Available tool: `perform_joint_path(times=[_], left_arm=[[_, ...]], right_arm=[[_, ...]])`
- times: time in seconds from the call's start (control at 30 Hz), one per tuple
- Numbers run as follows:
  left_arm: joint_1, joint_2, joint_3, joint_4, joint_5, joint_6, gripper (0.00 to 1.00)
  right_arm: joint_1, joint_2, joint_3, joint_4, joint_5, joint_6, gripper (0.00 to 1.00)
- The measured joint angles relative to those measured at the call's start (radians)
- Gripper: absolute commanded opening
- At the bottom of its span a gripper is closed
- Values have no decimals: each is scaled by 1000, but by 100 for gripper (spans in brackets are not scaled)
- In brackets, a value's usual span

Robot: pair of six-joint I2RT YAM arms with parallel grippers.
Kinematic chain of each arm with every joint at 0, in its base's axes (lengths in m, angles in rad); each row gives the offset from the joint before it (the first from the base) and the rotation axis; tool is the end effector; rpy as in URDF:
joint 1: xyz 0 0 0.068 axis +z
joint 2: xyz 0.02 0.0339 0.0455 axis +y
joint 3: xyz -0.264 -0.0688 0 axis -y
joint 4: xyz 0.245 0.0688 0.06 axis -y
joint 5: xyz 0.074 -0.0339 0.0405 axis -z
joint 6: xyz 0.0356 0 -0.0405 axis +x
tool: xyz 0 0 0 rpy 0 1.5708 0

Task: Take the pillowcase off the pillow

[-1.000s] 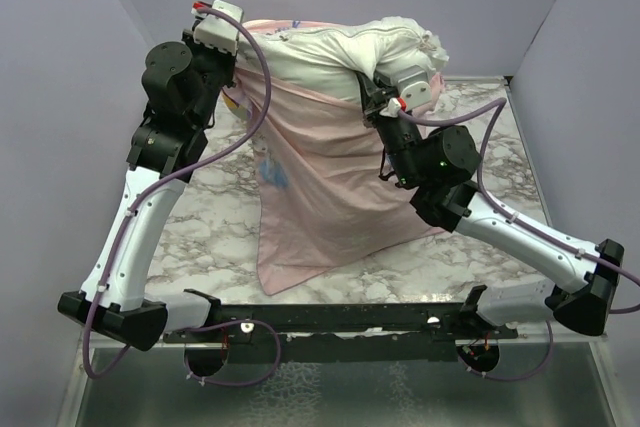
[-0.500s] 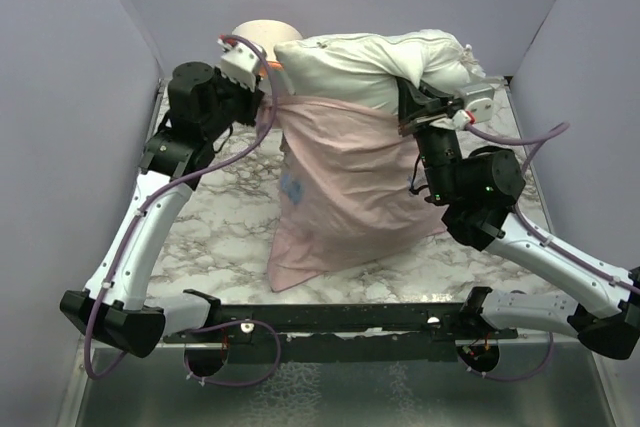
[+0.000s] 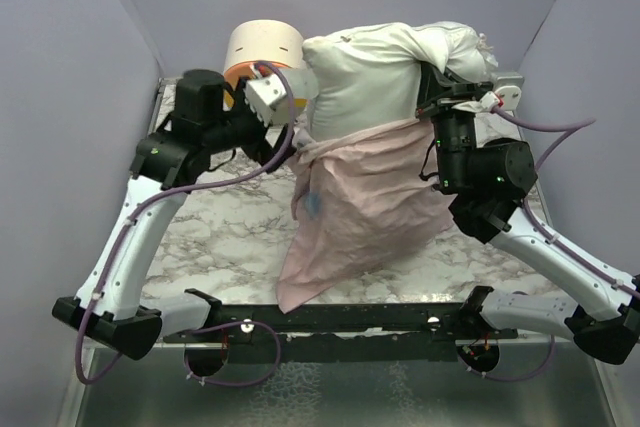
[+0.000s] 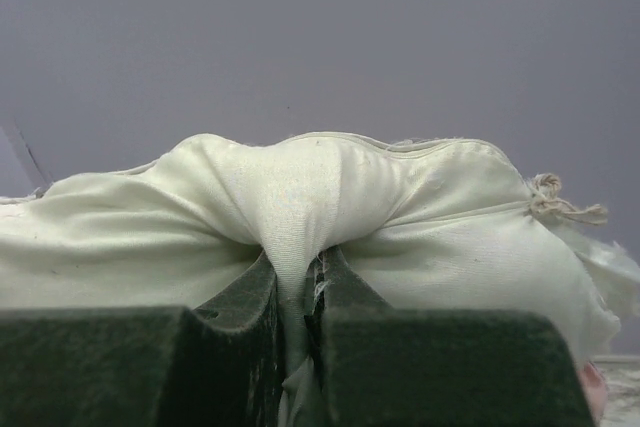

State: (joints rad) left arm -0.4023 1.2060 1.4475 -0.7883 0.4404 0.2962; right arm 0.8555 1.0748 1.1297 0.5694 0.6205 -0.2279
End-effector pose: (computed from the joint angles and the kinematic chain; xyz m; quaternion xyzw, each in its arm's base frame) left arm 0.2150 -0.1080 0.4218 0.3917 0.7627 -0.2155 0.4673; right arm 0.1594 0.1519 0.4792 0.0091 0.5120 0.1293 0.8492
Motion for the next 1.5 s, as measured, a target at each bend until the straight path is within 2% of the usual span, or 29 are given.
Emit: perform_joint_path(times=[0.13, 0.23, 0.47, 0.77, 0.8, 0.87, 0.9, 0.97, 1.03, 1.1, 1.13, 1.23, 1.33, 1.37, 1.4, 1.43, 1.47, 1.5], left_arm=[[1, 21, 329, 20, -3, -59, 99], [1, 9, 454, 106, -23, -113, 99], [1, 16, 446, 196, 3, -234, 99], [1, 208, 396, 229, 27, -417, 99], [2, 219, 401, 229, 30, -428, 96], [3, 245, 432, 229, 63, -454, 79], [3, 256, 451, 230, 82, -460, 65], [5, 296, 526, 221, 148, -457, 30], [6, 330, 594, 215, 182, -445, 9], [7, 391, 730, 173, 163, -419, 1], [8, 417, 788, 173, 139, -406, 0], [8, 462, 895, 183, 42, -360, 0], [7, 463, 925, 225, -57, -304, 0], [5, 459, 927, 236, -81, -288, 7], [2, 454, 923, 240, -98, -277, 26], [1, 436, 896, 248, -118, -257, 61], [1, 418, 870, 248, -126, -245, 82], [1, 389, 821, 258, -137, -226, 97]], right_arm=[[-7, 25, 59, 15, -1, 10, 1], [-7, 60, 96, 25, -6, 15, 1], [-8, 125, 122, 29, -69, 52, 1], [-11, 127, 122, 10, -158, 151, 1], [-13, 127, 122, 5, -169, 160, 1], [-18, 129, 124, 2, -194, 177, 1], [-19, 131, 129, 0, -203, 183, 1], [-21, 146, 153, -3, -223, 195, 1], [-26, 172, 194, -8, -241, 201, 1], [-35, 208, 248, -10, -264, 209, 1], [-40, 224, 272, -9, -275, 213, 1], [-49, 263, 342, 3, -319, 227, 1], [-49, 283, 373, 12, -362, 232, 1], [-49, 288, 375, 15, -378, 235, 1], [-49, 290, 375, 14, -386, 235, 1], [-50, 291, 373, 12, -395, 237, 1], [-50, 291, 370, 10, -404, 240, 1], [-50, 290, 356, 9, -405, 242, 1]])
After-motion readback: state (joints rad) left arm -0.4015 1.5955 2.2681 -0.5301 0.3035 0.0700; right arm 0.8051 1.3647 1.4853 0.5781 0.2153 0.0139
